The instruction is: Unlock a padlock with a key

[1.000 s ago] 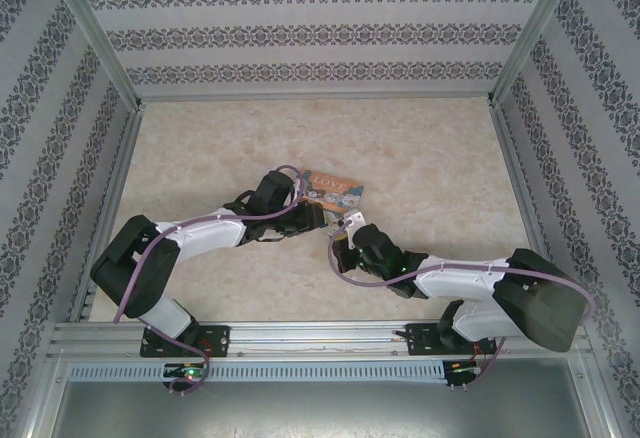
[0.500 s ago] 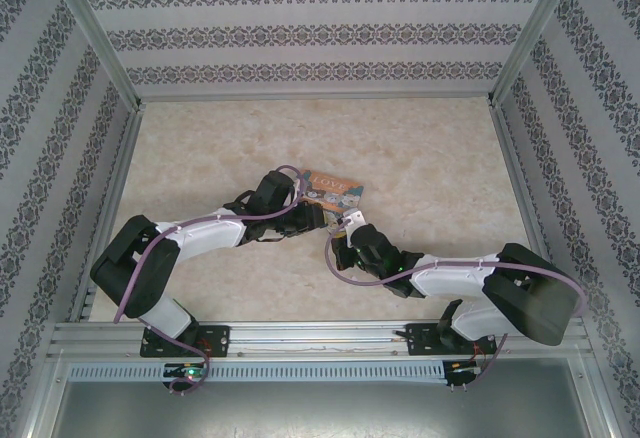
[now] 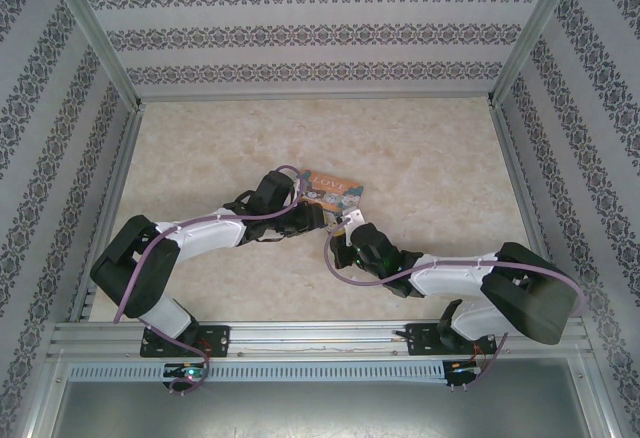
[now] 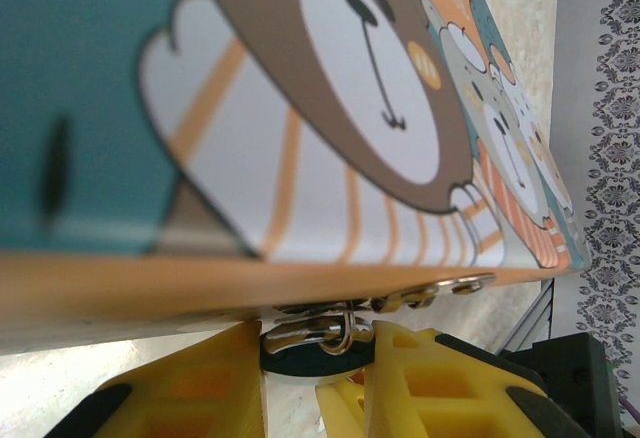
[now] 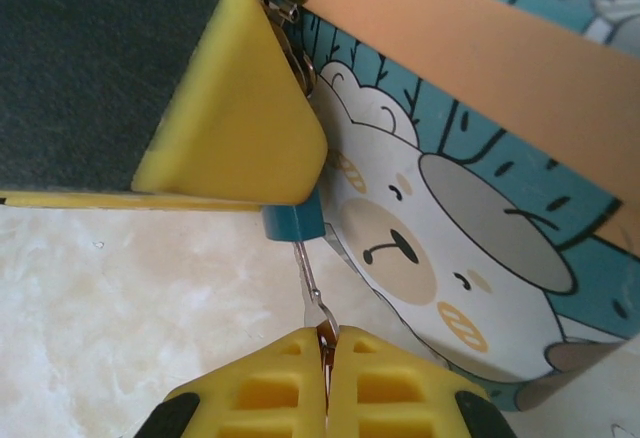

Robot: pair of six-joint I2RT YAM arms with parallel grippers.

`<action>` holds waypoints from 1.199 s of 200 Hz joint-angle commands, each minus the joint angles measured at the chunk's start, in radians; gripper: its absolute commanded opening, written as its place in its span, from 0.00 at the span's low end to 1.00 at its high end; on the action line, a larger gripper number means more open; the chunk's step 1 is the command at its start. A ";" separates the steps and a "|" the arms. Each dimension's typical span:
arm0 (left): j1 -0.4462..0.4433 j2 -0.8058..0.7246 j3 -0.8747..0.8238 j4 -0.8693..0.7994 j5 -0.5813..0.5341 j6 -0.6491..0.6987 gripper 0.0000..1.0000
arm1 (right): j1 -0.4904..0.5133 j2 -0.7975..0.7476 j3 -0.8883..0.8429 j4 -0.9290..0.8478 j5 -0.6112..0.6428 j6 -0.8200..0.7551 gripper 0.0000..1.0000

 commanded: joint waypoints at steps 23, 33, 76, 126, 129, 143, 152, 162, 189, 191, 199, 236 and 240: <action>-0.008 -0.039 0.025 0.000 0.017 -0.012 0.25 | -0.010 0.027 0.039 0.065 0.008 -0.011 0.00; -0.008 -0.041 0.025 -0.002 0.017 -0.011 0.25 | -0.011 0.033 0.036 0.076 0.014 -0.011 0.00; -0.008 -0.046 0.027 -0.007 0.018 -0.013 0.25 | -0.030 0.043 0.014 0.187 0.026 -0.028 0.00; -0.008 -0.049 0.034 -0.009 0.030 -0.013 0.25 | -0.043 0.107 0.021 0.307 -0.032 -0.058 0.00; -0.008 -0.050 0.034 -0.010 0.030 -0.013 0.25 | -0.045 0.112 0.021 0.316 -0.033 -0.057 0.00; -0.008 -0.052 0.033 -0.012 0.032 -0.012 0.25 | -0.046 0.136 0.021 0.365 -0.034 -0.055 0.00; -0.008 -0.053 0.032 -0.013 0.032 -0.012 0.25 | -0.050 0.147 0.024 0.392 -0.039 -0.057 0.00; -0.008 -0.052 0.032 -0.011 0.035 -0.012 0.25 | -0.055 0.160 0.032 0.411 -0.045 -0.060 0.00; -0.008 -0.049 0.028 -0.009 0.043 -0.010 0.25 | -0.074 0.191 0.057 0.469 -0.073 -0.085 0.00; -0.009 -0.048 0.027 -0.009 0.043 -0.010 0.25 | -0.074 0.192 0.058 0.472 -0.075 -0.089 0.00; -0.008 -0.049 0.026 -0.008 0.045 -0.010 0.25 | -0.080 0.198 0.072 0.477 -0.084 -0.100 0.00; -0.006 -0.043 0.017 0.004 0.049 -0.010 0.25 | -0.099 0.228 0.111 0.481 -0.116 -0.090 0.00; -0.007 -0.043 0.014 0.008 0.050 -0.011 0.25 | -0.099 0.232 0.113 0.482 -0.119 -0.086 0.00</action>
